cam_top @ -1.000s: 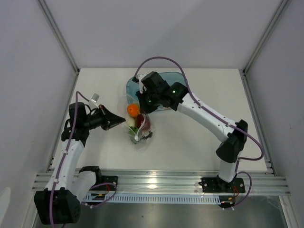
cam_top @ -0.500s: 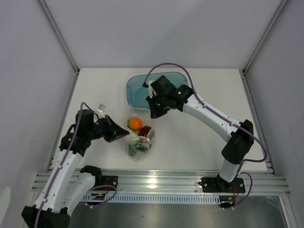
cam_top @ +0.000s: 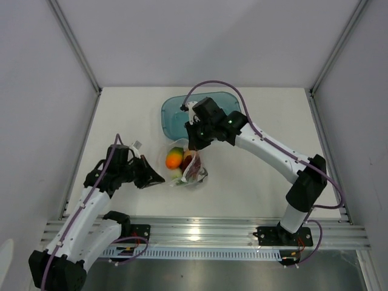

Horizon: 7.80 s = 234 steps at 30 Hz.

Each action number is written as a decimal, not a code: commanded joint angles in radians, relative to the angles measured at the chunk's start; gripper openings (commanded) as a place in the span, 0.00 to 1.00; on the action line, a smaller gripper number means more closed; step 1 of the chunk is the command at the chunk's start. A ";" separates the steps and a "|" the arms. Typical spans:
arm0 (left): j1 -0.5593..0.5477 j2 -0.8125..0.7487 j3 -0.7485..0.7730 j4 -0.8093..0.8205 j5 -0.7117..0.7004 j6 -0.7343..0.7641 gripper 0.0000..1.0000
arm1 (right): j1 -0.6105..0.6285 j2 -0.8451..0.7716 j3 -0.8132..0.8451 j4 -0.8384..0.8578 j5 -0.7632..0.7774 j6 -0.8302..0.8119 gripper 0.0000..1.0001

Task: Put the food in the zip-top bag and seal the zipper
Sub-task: Adjust the zipper food storage bag at the center of the board.

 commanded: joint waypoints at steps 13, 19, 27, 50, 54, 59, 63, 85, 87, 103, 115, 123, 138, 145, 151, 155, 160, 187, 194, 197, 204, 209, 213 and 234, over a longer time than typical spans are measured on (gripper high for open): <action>-0.035 -0.055 0.078 0.185 0.094 0.209 0.00 | 0.053 0.254 0.421 -0.198 -0.111 -0.038 0.00; -0.035 -0.069 0.079 0.186 0.132 0.254 0.00 | 0.061 0.309 0.526 -0.212 -0.119 -0.027 0.00; -0.035 -0.024 0.106 0.223 0.169 0.280 0.01 | 0.066 0.364 0.591 -0.243 -0.076 0.025 0.30; -0.035 0.001 0.095 0.268 0.187 0.246 0.00 | 0.067 0.200 0.454 -0.514 0.045 0.204 0.98; -0.035 0.004 0.107 0.245 0.183 0.251 0.01 | 0.087 0.228 0.399 -0.505 0.042 0.175 0.83; -0.035 -0.004 0.110 0.237 0.161 0.251 0.01 | 0.092 0.237 0.355 -0.418 0.062 0.146 0.52; -0.035 -0.013 0.102 0.249 0.160 0.246 0.01 | 0.080 0.252 0.375 -0.361 0.062 0.121 0.15; -0.006 0.194 0.438 0.027 -0.308 0.330 0.46 | 0.096 0.222 0.451 -0.386 0.137 -0.075 0.00; -0.005 0.243 0.466 0.018 -0.310 0.333 0.46 | 0.098 0.216 0.453 -0.379 0.148 -0.093 0.00; 0.015 0.164 0.428 0.022 -0.299 0.335 0.00 | 0.098 0.185 0.424 -0.363 0.308 -0.133 0.00; 0.014 0.039 0.251 0.102 -0.162 0.172 0.01 | 0.070 0.180 0.381 -0.335 0.229 -0.101 0.19; 0.014 0.060 0.270 0.105 -0.173 0.166 0.01 | 0.067 0.044 0.307 -0.306 0.234 -0.090 0.99; 0.014 0.067 0.268 0.111 -0.156 0.172 0.01 | 0.067 -0.219 -0.069 -0.163 0.047 -0.109 0.73; 0.014 0.062 0.265 0.121 -0.142 0.171 0.01 | 0.050 -0.176 -0.078 -0.116 0.088 -0.173 0.64; 0.014 0.054 0.251 0.124 -0.136 0.166 0.01 | 0.029 -0.136 -0.066 -0.099 0.065 -0.211 0.55; 0.014 0.053 0.254 0.116 -0.133 0.172 0.01 | 0.030 -0.111 -0.063 -0.109 0.048 -0.216 0.47; 0.014 0.057 0.256 0.113 -0.130 0.182 0.01 | 0.029 -0.102 -0.070 -0.119 0.012 -0.216 0.46; -0.014 0.054 0.455 0.400 0.157 0.523 0.82 | 0.024 -0.128 0.164 -0.278 -0.066 -0.172 0.00; -0.098 0.091 0.443 0.614 0.348 0.660 0.99 | 0.012 -0.090 0.206 -0.361 -0.264 -0.207 0.00; -0.129 0.087 0.411 0.682 0.414 0.726 0.99 | 0.013 -0.091 0.238 -0.384 -0.291 -0.198 0.00; -0.202 0.083 0.342 0.731 0.494 0.824 1.00 | 0.009 -0.113 0.247 -0.450 -0.344 -0.202 0.00; -0.264 0.077 0.279 0.815 0.456 0.893 1.00 | 0.004 -0.123 0.235 -0.471 -0.360 -0.190 0.00; -0.301 0.112 0.295 0.817 0.467 0.961 1.00 | 0.003 -0.136 0.207 -0.459 -0.360 -0.179 0.00; -0.325 0.326 0.286 0.667 0.557 1.004 0.75 | -0.031 -0.159 0.143 -0.425 -0.415 -0.193 0.00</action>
